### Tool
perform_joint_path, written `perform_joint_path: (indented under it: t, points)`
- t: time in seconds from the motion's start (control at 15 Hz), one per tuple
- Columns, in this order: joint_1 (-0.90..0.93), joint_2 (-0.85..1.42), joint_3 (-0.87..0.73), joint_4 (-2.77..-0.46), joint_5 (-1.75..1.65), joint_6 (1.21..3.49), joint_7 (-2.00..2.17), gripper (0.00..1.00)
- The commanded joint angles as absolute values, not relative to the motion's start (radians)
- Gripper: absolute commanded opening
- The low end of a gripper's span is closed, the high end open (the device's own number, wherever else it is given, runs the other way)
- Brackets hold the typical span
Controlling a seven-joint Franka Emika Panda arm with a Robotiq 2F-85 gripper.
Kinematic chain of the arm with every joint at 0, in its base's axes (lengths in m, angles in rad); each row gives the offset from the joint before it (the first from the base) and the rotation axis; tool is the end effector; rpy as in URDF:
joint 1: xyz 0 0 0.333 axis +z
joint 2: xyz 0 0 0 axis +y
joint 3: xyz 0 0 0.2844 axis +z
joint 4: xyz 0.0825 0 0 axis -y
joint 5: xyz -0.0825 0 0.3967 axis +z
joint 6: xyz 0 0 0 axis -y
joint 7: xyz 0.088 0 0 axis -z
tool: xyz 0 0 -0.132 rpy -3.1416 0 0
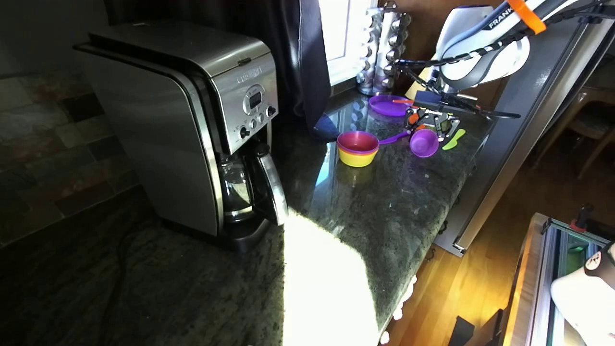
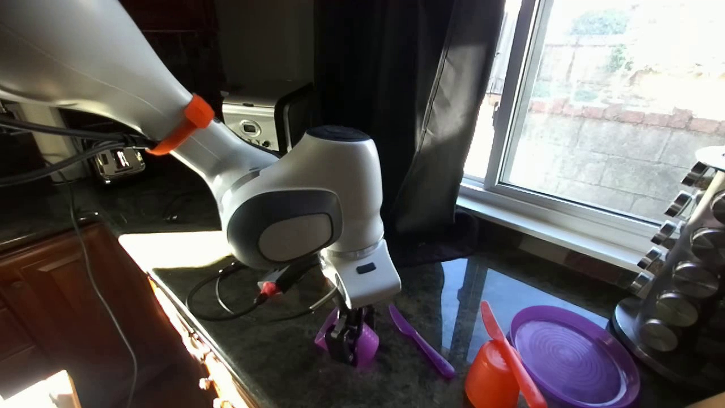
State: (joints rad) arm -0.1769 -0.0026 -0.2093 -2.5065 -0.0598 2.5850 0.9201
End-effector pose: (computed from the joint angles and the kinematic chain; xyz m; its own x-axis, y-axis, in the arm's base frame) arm 0.4472 -0.1815 0.2235 0.3064 -0.9488 0.0764 -0.9498 -0.3101 -0.0425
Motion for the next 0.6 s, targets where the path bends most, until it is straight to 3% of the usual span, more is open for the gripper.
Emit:
perform_joint_path:
  t: [0.0, 0.07, 0.13, 0.2, 0.33, 0.53]
  points:
    - [-0.178, -0.025, -0.192, -2.545, -0.183, 2.611, 1.058, 0.44]
    - [-0.178, -0.025, -0.188, -2.544, -0.198, 2.606, 1.077, 0.48]
    - [-0.178, -0.024, -0.186, -2.542, -0.209, 2.600, 1.090, 0.74]
    - [-0.178, -0.024, -0.183, -2.541, -0.212, 2.598, 1.097, 0.93]
    - [-0.177, -0.028, -0.180, -2.545, -0.211, 2.586, 1.097, 1.00]
    - [-0.178, -0.033, -0.180, -2.550, -0.180, 2.587, 1.064, 1.00]
